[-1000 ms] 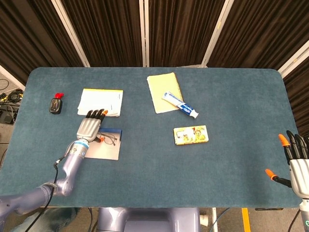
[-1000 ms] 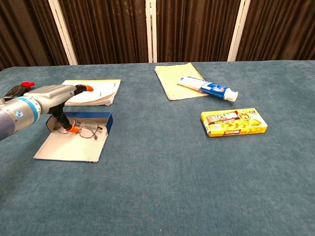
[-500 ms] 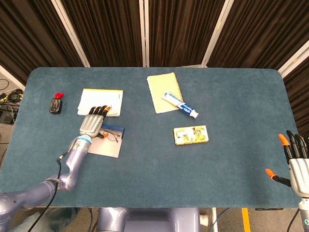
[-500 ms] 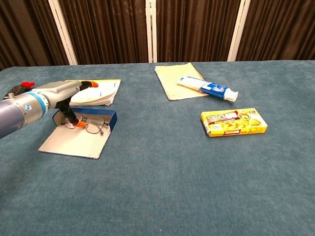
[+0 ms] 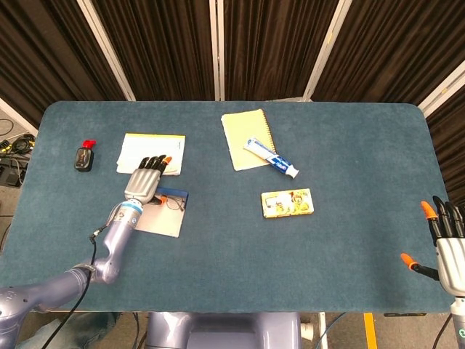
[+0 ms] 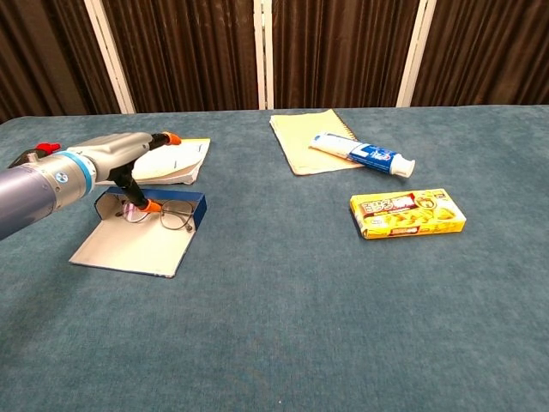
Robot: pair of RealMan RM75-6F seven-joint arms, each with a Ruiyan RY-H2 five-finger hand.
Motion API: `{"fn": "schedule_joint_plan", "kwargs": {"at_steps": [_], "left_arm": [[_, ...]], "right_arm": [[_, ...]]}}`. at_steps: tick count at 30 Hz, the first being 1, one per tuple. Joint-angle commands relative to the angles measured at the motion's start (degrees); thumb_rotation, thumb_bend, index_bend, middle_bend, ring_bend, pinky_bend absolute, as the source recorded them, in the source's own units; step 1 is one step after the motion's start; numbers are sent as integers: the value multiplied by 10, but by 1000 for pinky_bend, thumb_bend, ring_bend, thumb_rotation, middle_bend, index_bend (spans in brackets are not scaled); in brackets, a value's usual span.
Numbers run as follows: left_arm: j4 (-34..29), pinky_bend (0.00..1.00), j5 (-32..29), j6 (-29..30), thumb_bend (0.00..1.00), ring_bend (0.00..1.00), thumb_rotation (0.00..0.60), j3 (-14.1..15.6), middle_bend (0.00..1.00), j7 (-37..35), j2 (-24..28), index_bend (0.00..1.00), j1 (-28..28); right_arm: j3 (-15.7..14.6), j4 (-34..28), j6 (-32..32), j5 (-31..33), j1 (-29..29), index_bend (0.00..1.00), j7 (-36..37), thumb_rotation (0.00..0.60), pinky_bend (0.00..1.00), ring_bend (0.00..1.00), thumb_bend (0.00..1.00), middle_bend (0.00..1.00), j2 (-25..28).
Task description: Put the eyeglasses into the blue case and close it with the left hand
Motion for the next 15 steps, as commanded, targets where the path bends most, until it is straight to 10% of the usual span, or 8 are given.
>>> {"fn": "schedule_joint_plan", "kwargs": {"at_steps": [1,15], "left_arm": [[13,0,-4,-4,194,0,600,1,0,6,-10,0,-6],[-22,0,20,34,200,0,600,12,0,-1,15,0,11]], "right_arm": [[0,1,-1,1,0,0,-1,600,0,0,0,0,0],[-1,0,0,0,0,0,3,600,0,0,0,0,1]]}}
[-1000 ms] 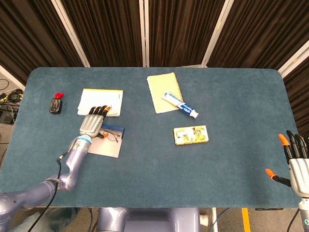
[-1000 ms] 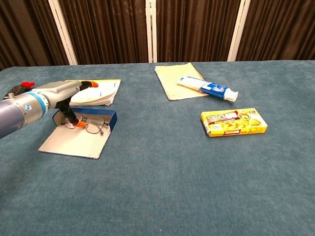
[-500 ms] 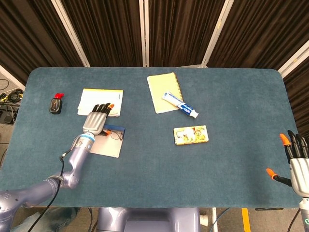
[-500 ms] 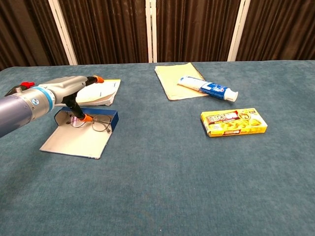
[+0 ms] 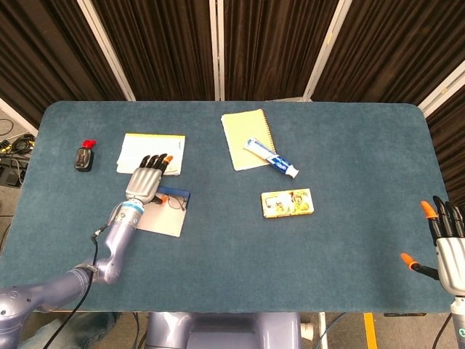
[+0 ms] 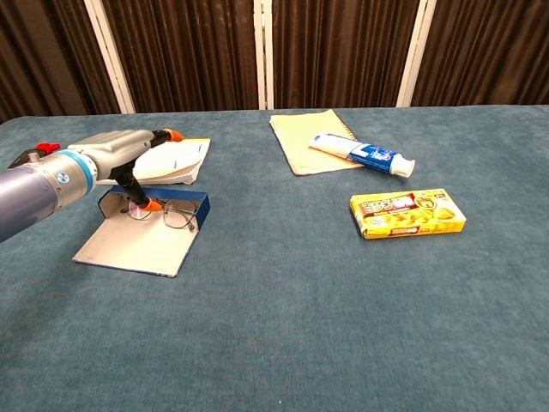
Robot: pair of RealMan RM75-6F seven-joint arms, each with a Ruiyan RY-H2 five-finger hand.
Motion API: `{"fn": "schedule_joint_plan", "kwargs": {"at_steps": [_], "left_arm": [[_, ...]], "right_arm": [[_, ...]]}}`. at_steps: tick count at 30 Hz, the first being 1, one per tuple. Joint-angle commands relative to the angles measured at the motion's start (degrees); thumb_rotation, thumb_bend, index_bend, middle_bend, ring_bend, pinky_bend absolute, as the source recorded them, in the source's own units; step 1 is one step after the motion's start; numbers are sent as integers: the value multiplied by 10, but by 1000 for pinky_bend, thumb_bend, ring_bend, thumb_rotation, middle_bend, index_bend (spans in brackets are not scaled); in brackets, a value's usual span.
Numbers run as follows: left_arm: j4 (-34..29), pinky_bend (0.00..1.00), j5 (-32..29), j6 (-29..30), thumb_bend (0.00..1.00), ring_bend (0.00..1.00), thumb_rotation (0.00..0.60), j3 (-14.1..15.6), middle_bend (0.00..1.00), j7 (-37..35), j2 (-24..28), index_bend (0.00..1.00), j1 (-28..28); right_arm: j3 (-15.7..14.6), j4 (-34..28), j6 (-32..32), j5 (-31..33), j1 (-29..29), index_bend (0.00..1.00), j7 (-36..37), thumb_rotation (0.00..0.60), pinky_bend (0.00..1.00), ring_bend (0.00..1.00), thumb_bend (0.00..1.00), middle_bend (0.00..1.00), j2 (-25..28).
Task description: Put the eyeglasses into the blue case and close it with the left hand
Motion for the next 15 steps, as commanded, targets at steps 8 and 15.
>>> {"fn": "schedule_joint_plan", "kwargs": {"at_steps": [8,15], "left_arm": [[-139,0,44,51,200,0,600,42,0,-17,87,0,59],[-210,0,103,91,200,0,600,88,0,-33,124,0,96]], "right_arm": [[-3,-3,4,-8,-2,0,9,600,0,0,0,0,4],[-6,-3,4,-11,-3,0,12,600,0,0,0,0,5]]}}
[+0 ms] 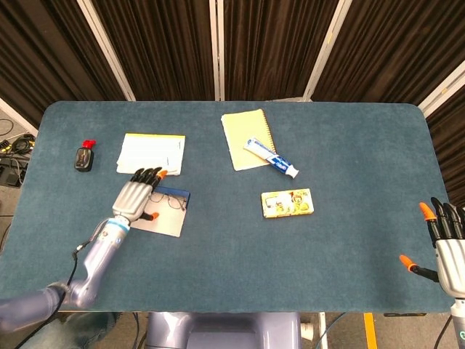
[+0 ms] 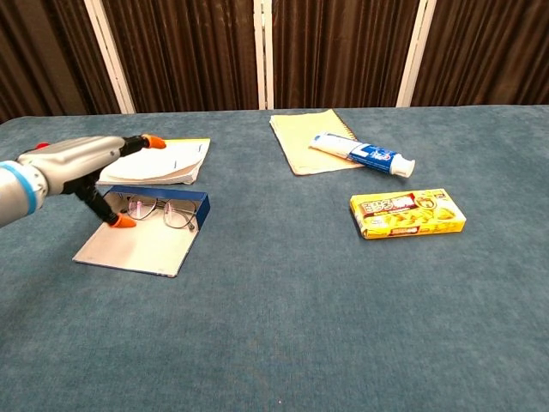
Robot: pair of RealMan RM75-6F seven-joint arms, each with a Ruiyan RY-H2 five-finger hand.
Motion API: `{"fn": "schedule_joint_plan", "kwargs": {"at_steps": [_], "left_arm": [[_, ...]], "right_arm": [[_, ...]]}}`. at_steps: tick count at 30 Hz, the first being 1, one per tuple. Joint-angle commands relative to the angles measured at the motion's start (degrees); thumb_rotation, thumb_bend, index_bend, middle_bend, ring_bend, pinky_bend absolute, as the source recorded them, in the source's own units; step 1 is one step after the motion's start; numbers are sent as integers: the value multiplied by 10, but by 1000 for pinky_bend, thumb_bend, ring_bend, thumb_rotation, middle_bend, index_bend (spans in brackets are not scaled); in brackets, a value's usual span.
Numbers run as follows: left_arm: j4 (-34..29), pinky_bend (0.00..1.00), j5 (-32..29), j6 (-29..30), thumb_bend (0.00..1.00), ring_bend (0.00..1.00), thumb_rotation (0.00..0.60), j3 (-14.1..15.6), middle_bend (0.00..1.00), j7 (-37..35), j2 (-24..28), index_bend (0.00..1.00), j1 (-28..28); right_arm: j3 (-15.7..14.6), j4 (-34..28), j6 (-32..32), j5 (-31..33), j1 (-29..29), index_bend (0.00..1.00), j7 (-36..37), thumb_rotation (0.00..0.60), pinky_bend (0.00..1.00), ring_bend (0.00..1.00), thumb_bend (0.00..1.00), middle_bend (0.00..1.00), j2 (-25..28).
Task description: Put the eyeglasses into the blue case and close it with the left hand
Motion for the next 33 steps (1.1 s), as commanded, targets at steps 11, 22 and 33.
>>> {"fn": "schedule_joint_plan", "kwargs": {"at_steps": [11,22,33], "left_arm": [[4,0,70,44,205,0,600,57,0,-11,-5,0,44],[43,0,85,43,212,0,600,59,0,-25,-35,0,51],[60,0,85,34,211,0,600,55,0,-34,-43,0,54]], "right_arm": [[-1,2,2,-4,-1,0,12,600,0,0,0,0,3],[0,3,1,-2,-1,0,18,600,0,0,0,0,5],[0,4,0,-1,0,0,17,600,0,0,0,0,4]]}}
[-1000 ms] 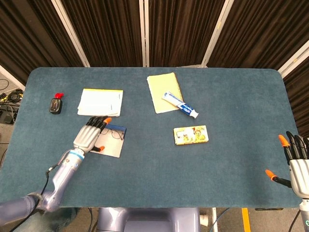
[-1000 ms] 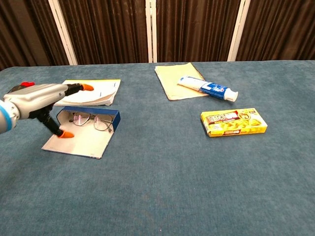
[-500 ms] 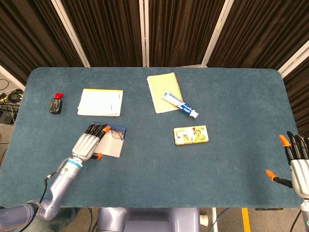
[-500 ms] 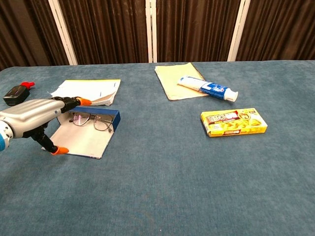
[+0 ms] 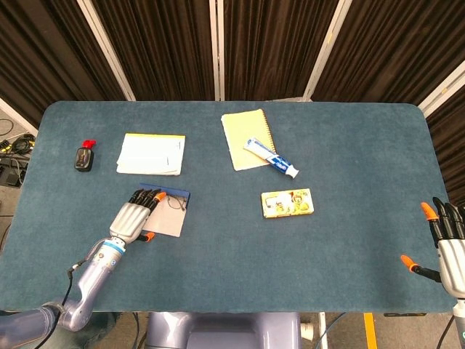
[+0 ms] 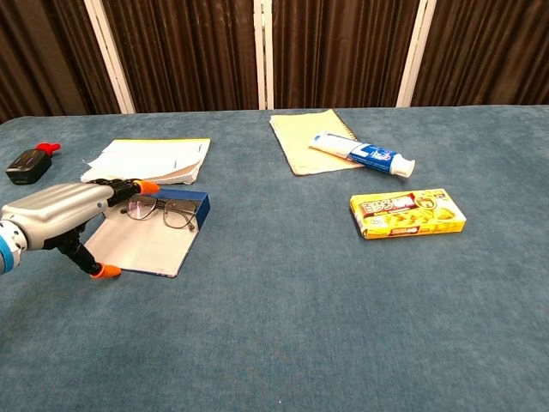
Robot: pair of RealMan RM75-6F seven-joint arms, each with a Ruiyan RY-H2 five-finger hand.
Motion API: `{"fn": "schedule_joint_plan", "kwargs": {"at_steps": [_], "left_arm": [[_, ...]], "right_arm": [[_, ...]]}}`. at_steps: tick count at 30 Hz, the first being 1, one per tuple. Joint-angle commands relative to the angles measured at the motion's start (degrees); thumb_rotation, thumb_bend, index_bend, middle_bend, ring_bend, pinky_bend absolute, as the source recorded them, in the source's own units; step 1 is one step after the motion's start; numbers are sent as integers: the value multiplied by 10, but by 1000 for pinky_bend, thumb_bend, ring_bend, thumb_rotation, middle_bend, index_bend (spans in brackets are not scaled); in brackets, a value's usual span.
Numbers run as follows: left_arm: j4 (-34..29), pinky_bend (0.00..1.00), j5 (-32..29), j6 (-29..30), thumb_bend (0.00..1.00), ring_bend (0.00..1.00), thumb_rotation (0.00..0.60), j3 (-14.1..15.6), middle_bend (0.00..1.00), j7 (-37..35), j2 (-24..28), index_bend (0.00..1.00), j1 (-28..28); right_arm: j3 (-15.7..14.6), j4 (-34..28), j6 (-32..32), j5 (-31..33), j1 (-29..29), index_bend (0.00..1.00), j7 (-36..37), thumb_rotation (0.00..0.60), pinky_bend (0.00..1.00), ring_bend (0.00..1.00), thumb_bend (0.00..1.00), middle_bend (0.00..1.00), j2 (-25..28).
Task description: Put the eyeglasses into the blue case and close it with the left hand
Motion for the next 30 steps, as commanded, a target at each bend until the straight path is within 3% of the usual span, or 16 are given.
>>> {"fn": "schedule_joint_plan", "kwargs": {"at_steps": [1,18,30], "left_arm": [[1,0,1,-1,212,0,600,-1,0,-4,-1,0,1],[27,0,0,-14,221,0,600,-6,0,-10,-17,0,1],[29,0,12,-9,432,0,600,-7,0,-11,-15,12,2]], "right_arm": [[0,0,0,0,0,0,0,600,0,0,0,0,0],[0,1,-1,1,0,0,-1,600,0,0,0,0,-1],[0,1,-2,1,1,0,-3,600,0,0,0,0,-1]]}}
